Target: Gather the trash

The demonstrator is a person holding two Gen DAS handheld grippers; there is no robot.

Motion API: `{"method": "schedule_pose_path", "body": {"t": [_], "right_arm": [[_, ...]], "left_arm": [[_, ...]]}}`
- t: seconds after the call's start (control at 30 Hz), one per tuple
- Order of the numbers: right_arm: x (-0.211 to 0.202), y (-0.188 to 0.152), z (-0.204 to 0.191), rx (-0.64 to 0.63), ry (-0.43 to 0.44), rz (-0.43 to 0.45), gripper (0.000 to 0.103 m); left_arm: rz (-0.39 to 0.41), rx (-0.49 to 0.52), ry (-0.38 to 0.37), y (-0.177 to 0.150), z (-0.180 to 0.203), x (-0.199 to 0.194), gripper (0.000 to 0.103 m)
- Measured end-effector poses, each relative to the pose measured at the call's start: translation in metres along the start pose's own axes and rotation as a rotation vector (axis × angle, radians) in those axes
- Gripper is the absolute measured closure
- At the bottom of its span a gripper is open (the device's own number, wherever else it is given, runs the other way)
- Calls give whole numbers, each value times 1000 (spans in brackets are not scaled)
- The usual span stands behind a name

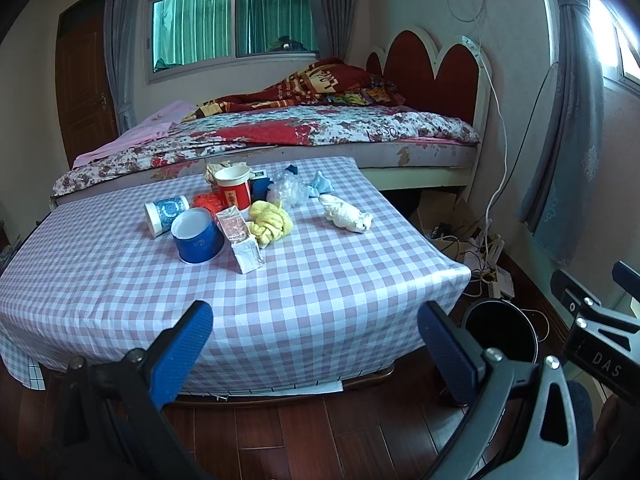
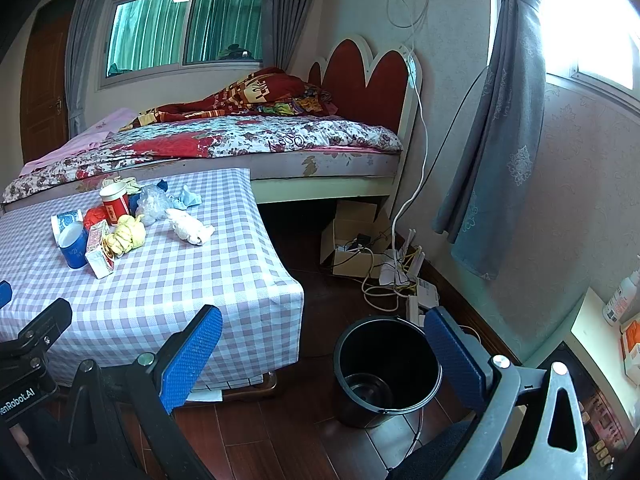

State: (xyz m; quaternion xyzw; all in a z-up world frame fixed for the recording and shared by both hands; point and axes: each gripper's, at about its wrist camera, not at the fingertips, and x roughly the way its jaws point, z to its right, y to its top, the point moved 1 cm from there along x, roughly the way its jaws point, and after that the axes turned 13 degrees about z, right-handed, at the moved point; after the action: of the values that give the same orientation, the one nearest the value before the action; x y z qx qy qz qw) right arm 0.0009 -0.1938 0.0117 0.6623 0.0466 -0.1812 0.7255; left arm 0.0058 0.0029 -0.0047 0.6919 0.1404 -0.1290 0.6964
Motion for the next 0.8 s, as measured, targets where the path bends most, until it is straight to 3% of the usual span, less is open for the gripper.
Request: {"method": "schedule_pose_path", "body": {"t": [0.8], "right_arm": [[3,3,-7,0,12,6,1]], "left_arm": [[11,-3,2,4,-1,2,1]]}}
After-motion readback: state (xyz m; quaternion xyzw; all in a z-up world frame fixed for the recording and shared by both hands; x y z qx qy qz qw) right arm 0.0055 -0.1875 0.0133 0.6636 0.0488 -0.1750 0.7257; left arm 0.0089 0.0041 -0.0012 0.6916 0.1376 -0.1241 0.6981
